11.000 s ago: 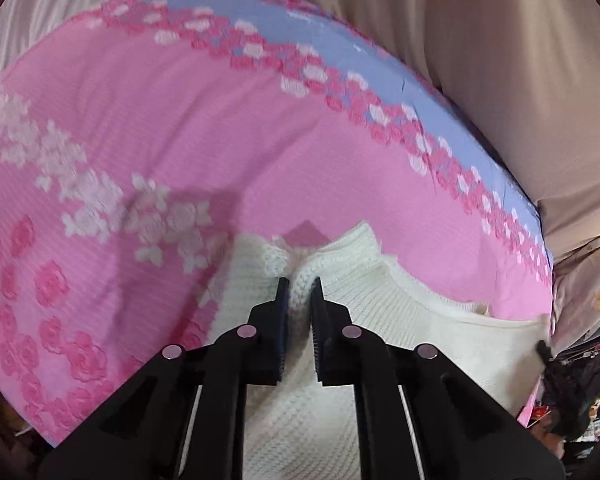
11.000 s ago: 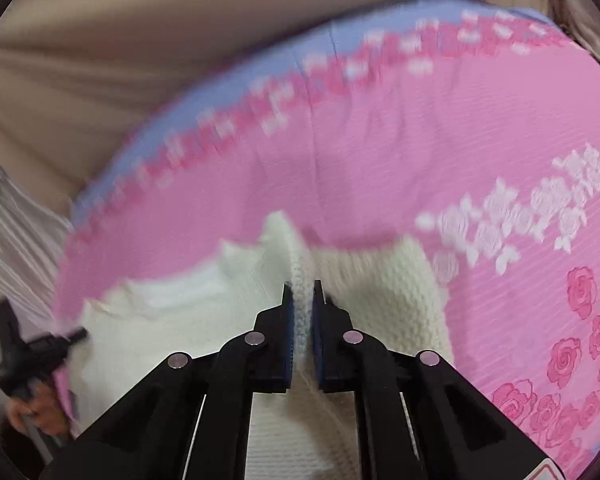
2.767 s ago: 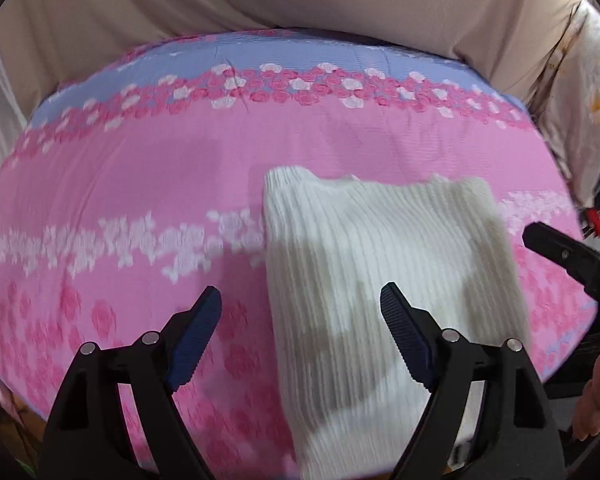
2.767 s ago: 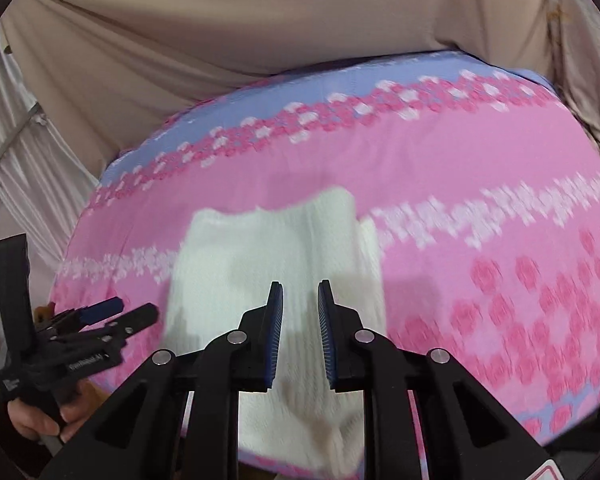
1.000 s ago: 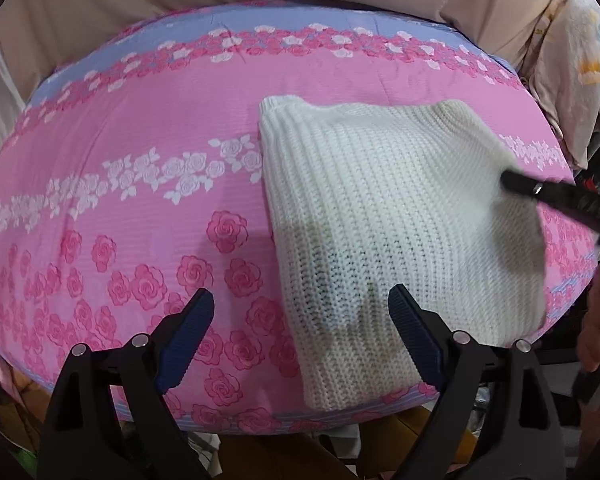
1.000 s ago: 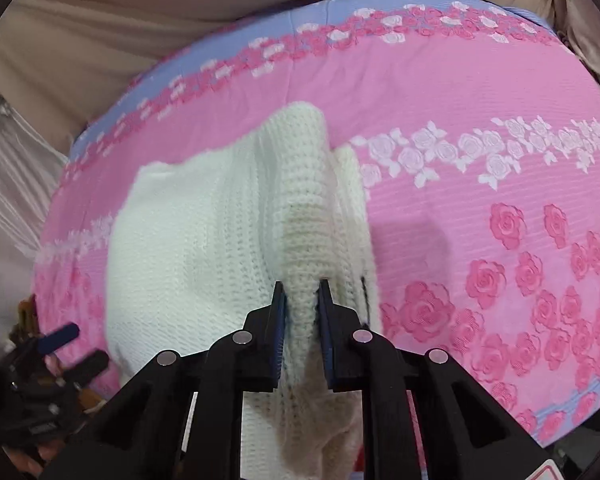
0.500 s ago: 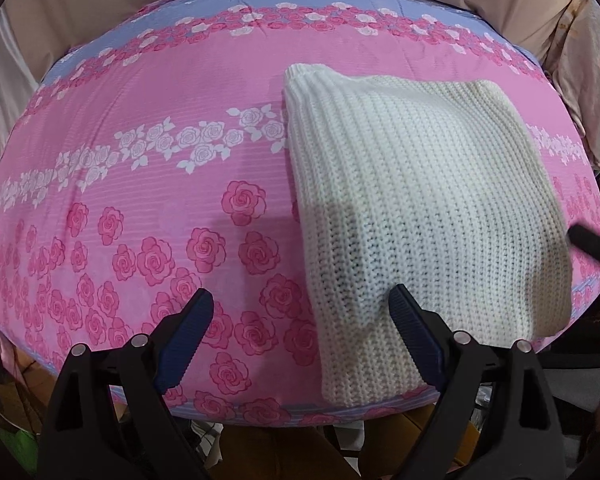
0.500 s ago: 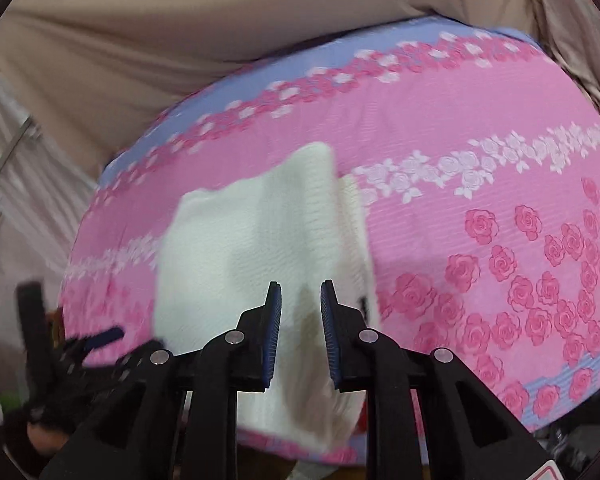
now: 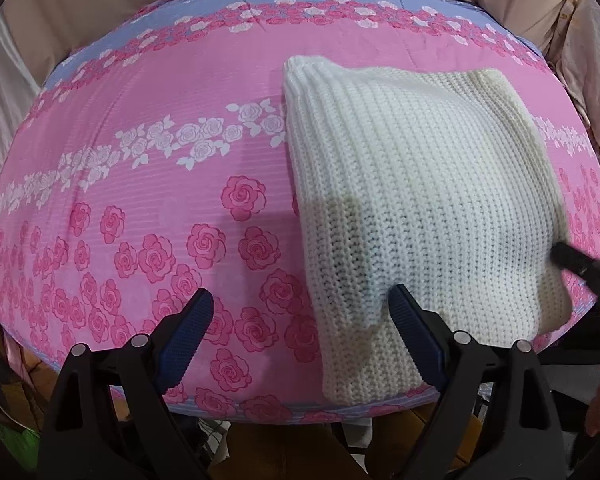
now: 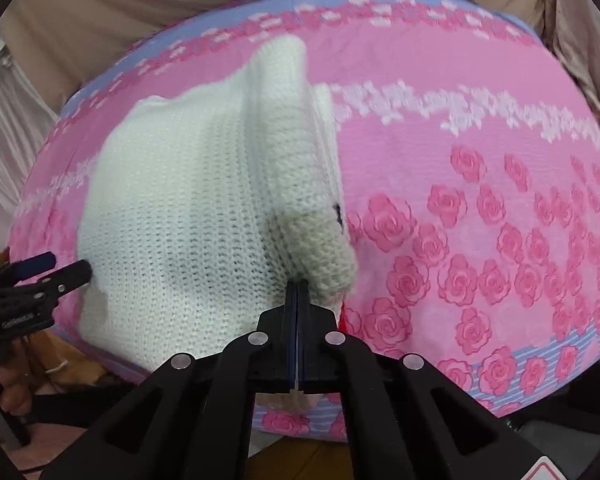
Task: Fold small clothes
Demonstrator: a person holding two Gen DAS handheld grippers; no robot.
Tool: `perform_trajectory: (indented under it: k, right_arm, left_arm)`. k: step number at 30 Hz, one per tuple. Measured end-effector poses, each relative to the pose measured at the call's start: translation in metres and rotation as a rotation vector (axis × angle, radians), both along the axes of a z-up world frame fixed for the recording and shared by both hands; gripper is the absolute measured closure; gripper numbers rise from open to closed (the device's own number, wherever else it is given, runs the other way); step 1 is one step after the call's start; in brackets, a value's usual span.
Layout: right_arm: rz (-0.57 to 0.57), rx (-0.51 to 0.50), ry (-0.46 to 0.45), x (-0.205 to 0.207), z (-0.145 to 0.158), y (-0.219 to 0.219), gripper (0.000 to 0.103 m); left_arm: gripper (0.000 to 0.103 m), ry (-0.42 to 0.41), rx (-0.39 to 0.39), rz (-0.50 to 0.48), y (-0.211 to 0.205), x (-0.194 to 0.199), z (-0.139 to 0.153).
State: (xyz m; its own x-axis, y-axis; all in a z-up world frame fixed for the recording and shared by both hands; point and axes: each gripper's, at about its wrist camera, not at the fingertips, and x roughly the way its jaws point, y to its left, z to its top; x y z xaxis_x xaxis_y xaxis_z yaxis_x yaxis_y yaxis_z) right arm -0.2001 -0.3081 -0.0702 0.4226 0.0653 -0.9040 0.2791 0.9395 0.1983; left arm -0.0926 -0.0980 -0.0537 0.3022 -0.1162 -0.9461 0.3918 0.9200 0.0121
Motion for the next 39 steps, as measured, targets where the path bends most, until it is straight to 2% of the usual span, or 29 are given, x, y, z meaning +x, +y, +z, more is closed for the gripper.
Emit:
perform_trajectory:
  k: [2,5,7,8,10,14,16,17,18,20,22,25,31,32,36,39]
  right_arm:
    - [-0.012,0.044,-0.061,-0.001,0.02,0.001,0.103]
    - [0.013,0.017,-0.112,0.01,0.042,0.007,0.103]
    - [0.017,-0.023,-0.09,0.025,0.034,0.004,0.103]
    - [0.01,-0.044,-0.051,0.035,0.019,-0.001,0.103]
    - [0.009,-0.03,-0.017,0.048,-0.001,-0.011,0.103]
    - [-0.008,-0.004,-0.056,0.043,0.019,-0.013,0.103]
    - [-0.023,0.015,-0.083,0.033,0.029,-0.015,0.097]
    - [-0.039,0.021,-0.093,0.027,0.033,-0.017,0.082]
    - [-0.062,0.017,-0.099,0.02,0.034,-0.021,0.055]
    - [-0.098,0.027,-0.109,0.008,0.028,-0.029,0.034]
    - [-0.108,0.078,-0.087,0.004,0.015,-0.036,0.032]
    - [-0.127,0.204,-0.047,0.002,-0.009,-0.044,0.029]
    - [-0.169,0.439,-0.003,0.015,-0.047,-0.05,0.022]
    - [-0.172,0.456,-0.015,0.016,-0.049,-0.049,0.015]
    - [-0.17,0.443,-0.036,0.028,-0.046,-0.045,0.012]
    - [-0.168,0.453,-0.045,0.036,-0.045,-0.042,0.012]
  left_arm:
    - [0.016,-0.004,-0.004,0.002,-0.001,0.0,0.001]
    - [0.016,0.004,-0.002,0.0,-0.003,0.0,-0.002]
    - [0.016,0.002,-0.003,0.001,-0.003,0.0,-0.002]
    - [0.016,0.002,-0.005,0.001,-0.003,0.001,-0.001]
    - [0.016,-0.005,0.0,0.002,-0.002,0.001,-0.001]
    - [0.016,-0.007,-0.05,0.027,0.004,0.002,0.003]
    - [0.015,-0.002,-0.116,0.049,0.01,0.005,0.008]
    - [0.014,0.006,-0.164,0.072,0.015,0.007,0.01]
    - [0.012,0.017,-0.204,0.094,0.018,0.01,0.01]
    - [0.01,0.064,-0.305,0.151,0.027,0.018,0.007]
    - [0.01,0.116,-0.361,0.184,0.029,0.028,-0.003]
    - [0.01,0.176,-0.371,0.213,0.023,0.041,-0.024]
    - [0.008,0.292,-0.456,0.221,0.008,0.054,-0.05]
    - [0.008,0.302,-0.461,0.215,0.004,0.055,-0.051]
    - [0.008,0.351,-0.483,0.191,-0.015,0.06,-0.057]
    - [0.008,0.343,-0.441,0.167,-0.03,0.062,-0.053]
